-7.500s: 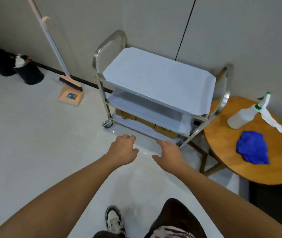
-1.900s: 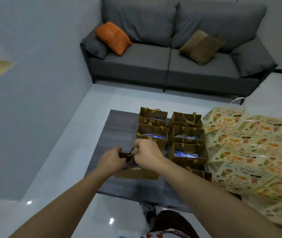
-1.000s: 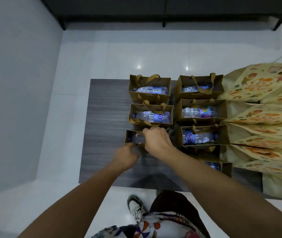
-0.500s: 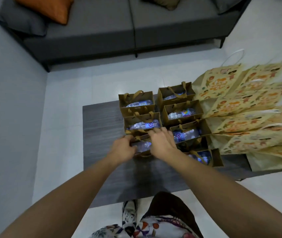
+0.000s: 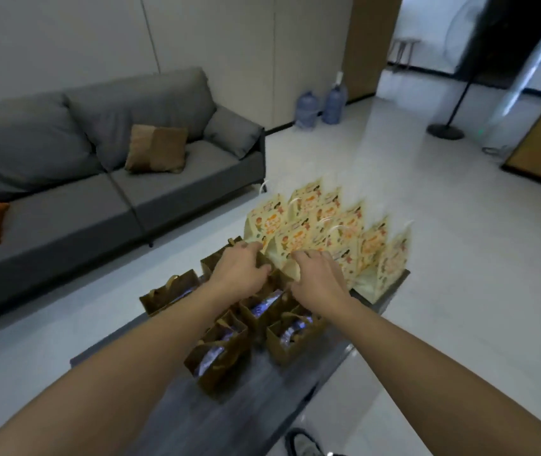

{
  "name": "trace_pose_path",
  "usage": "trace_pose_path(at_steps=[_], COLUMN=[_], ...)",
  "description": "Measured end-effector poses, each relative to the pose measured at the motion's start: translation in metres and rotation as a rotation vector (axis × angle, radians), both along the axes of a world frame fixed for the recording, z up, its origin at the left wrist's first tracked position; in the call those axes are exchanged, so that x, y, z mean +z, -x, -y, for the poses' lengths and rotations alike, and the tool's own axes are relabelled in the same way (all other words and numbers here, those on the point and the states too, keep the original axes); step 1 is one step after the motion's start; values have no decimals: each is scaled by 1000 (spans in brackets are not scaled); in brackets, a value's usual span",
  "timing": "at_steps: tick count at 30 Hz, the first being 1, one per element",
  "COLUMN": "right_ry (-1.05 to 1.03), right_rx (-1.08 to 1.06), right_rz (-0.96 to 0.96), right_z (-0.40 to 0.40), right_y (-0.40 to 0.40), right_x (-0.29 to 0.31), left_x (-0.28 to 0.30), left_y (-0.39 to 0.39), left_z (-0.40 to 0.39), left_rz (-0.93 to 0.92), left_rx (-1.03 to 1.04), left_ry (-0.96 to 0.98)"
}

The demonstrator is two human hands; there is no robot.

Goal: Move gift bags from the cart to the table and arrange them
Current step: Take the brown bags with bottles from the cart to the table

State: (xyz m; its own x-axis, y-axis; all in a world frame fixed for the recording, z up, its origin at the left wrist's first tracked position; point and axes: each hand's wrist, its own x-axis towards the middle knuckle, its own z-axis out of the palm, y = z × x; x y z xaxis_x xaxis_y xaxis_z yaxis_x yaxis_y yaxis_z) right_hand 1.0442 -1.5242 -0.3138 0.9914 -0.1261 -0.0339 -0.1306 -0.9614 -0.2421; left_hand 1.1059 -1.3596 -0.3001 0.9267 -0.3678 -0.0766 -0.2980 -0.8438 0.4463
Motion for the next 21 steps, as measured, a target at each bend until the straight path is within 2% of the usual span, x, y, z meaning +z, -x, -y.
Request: trace_pose_path(at_steps=[4,9,21], right_ry=[-21,-43,-128], right_rx=[-215,-502,-1131], right_rz=[54,113,43], right_z=[74,187,431], right_y=[54,156,431], right_x=[31,46,-3], left_x=[30,49,13], left_y=[22,90,306], left_z=[99,241,556], left_rz=[72,145,178], left_rx=[-224,-566,-1142], left_ry=[-17,-15,-68])
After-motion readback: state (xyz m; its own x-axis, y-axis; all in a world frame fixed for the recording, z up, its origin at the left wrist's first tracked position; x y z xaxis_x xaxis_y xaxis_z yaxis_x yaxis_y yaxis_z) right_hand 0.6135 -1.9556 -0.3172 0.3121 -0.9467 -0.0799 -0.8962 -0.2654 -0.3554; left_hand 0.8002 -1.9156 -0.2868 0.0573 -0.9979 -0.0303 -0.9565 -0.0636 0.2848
